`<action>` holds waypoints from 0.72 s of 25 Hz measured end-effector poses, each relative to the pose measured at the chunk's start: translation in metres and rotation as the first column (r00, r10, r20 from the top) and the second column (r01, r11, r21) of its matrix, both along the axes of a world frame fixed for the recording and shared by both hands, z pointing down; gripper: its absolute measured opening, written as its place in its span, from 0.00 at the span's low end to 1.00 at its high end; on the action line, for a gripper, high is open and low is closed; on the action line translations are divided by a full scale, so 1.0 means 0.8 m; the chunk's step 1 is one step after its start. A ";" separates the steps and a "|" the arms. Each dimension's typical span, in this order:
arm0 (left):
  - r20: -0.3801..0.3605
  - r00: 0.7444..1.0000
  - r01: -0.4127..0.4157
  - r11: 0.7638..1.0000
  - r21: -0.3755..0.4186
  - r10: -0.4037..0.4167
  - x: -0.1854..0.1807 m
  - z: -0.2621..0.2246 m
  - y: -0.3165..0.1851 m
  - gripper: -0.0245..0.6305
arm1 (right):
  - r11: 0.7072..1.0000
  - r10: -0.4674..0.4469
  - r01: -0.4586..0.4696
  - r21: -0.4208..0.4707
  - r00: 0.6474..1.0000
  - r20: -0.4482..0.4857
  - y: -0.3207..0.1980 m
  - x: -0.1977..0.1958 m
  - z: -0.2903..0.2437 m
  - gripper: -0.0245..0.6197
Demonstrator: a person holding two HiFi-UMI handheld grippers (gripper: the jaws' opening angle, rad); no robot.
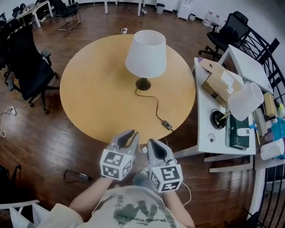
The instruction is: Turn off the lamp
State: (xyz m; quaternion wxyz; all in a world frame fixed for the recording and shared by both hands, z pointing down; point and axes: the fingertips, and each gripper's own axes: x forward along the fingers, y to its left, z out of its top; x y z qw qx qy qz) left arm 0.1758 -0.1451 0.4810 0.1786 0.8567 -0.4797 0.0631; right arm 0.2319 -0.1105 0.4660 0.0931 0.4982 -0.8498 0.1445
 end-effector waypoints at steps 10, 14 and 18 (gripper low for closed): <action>-0.036 0.999 0.002 0.995 0.095 0.002 -0.030 -0.050 0.077 0.10 | 0.997 0.002 -0.001 0.079 1.000 -0.011 0.066 -0.034 -0.037 0.04; -0.053 0.999 0.004 0.992 0.123 0.003 -0.034 -0.065 0.102 0.07 | 0.994 0.001 0.000 0.107 1.000 -0.011 0.086 -0.044 -0.048 0.04; -0.058 0.998 -0.018 0.988 0.152 0.027 -0.033 -0.077 0.127 0.05 | 0.992 0.006 -0.005 0.125 1.000 -0.008 0.108 -0.053 -0.057 0.04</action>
